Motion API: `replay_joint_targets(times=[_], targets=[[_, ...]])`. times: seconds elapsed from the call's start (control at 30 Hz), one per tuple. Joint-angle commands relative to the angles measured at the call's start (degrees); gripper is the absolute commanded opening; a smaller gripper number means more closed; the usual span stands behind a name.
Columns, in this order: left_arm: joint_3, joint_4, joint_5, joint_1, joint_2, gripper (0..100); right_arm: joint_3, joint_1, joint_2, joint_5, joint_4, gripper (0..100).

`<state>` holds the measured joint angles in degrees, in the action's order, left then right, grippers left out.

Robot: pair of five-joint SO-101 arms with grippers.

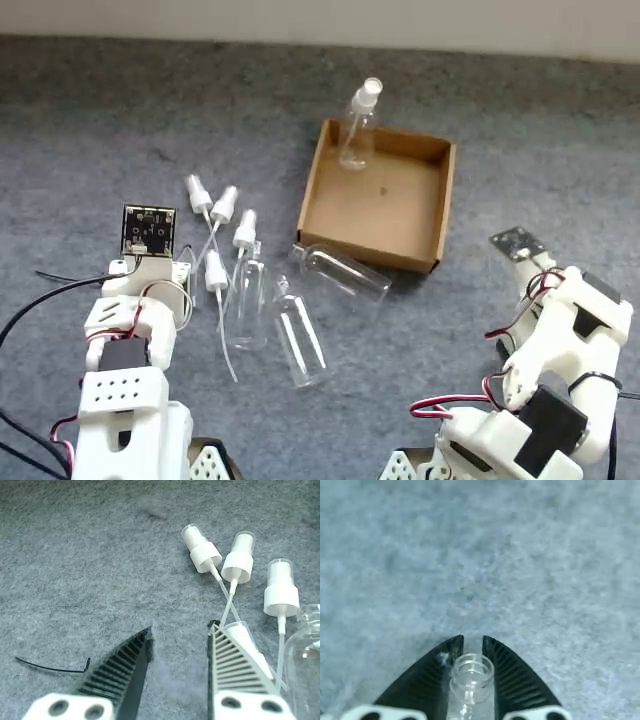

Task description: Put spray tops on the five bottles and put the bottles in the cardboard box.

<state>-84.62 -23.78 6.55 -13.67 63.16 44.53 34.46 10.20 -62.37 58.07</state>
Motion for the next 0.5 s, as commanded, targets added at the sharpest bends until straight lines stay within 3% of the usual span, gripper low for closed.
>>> replay_joint_targets(times=[0.0, 0.3, 0.47], targets=[[0.1, 1.1, 0.4, 0.4, 1.1, 16, -0.4, 0.0, 0.4, 8.2, -7.6, 0.4], [0.1, 1.1, 0.4, 0.4, 1.1, 16, -14.5, -3.6, -7.0, 22.9, -11.9, 0.4], [0.1, 1.1, 0.4, 0.3, 1.1, 16, -31.7, -3.6, -19.2, 28.5, -5.7, 0.4]])
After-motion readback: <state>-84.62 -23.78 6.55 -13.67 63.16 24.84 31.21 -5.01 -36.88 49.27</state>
